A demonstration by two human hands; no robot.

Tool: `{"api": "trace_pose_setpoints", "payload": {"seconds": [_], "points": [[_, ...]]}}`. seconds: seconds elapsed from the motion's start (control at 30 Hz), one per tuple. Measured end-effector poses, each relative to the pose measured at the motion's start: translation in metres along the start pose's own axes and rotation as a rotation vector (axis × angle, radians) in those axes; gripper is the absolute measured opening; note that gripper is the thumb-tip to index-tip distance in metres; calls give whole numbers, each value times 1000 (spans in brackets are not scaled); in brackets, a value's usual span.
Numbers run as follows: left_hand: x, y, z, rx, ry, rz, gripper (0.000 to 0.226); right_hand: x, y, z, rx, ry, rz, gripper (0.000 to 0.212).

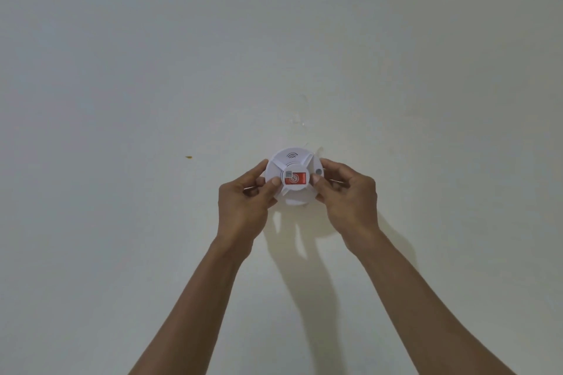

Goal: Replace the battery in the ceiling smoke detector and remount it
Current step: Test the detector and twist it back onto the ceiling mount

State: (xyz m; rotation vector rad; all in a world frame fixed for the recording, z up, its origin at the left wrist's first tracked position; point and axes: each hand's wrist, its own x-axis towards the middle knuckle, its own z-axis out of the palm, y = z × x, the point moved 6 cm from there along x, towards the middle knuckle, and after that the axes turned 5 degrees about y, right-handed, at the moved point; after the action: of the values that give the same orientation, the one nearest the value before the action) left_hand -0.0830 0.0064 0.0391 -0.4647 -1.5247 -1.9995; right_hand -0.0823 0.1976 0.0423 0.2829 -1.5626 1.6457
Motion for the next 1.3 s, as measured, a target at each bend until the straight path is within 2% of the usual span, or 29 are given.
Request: {"api": "trace_pose_setpoints", "payload": {"seconds": [0.17,0.4,0.57,0.77,1.1,1.3], "points": [[10,-9,3,-26,-28,-9,45,6,4,4,-3,5,-1,32],[14,-11,5,-1,-28,8,43,5,1,5,-49,27,-62,25],[15,-16,2,107,27,47,43,2,2,0,-127,64,-104,28],[19,-14,2,138,85,59,29,3,-1,1,-148,69,-116,30],[14,-19,-2,54,83,-31,39,0,-2,-2,-151,65,-110,31],[10,-19,-3,13,90,-47,37,0,0,-3,-151,56,-91,32]]}}
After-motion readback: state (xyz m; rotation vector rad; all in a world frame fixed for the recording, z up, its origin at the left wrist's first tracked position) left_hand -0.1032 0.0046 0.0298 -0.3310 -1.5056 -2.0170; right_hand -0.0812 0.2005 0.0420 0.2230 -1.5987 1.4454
